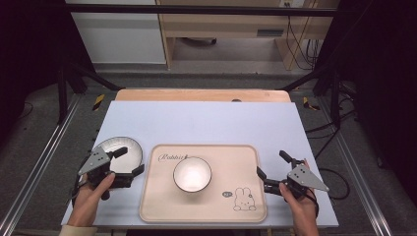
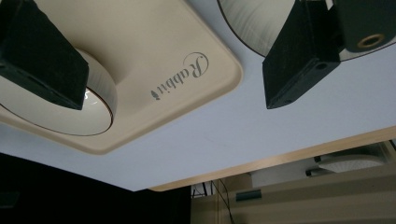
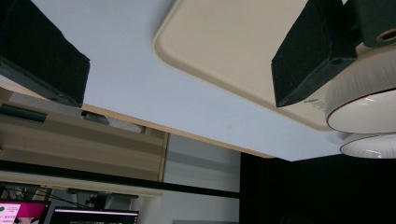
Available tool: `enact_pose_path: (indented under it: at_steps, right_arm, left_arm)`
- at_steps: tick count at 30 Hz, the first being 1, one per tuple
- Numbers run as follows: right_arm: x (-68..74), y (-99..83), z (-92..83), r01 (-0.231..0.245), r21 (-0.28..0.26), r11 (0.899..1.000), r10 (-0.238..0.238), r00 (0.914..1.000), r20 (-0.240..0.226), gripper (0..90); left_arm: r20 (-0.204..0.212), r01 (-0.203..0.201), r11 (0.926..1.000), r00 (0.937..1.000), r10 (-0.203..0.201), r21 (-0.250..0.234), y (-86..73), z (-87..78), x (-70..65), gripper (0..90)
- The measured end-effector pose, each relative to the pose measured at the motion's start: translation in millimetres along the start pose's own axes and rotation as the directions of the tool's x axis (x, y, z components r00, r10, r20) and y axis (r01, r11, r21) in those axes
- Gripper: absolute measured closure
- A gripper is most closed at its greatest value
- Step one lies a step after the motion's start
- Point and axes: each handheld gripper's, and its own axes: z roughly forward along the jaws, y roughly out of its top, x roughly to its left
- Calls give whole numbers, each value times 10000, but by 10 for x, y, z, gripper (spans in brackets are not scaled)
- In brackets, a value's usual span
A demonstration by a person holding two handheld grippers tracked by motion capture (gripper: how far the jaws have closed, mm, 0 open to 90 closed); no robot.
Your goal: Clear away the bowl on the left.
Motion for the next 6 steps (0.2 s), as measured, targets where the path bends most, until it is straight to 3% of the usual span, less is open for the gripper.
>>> enact_pose_path:
  at_steps: [6]
  right_arm:
    - [9,5,4,-5,41,10000,6,10000,-12,44]
  left_arm:
    - [-130,389,9980,9991,-396,-503,-70,-92,118,70]
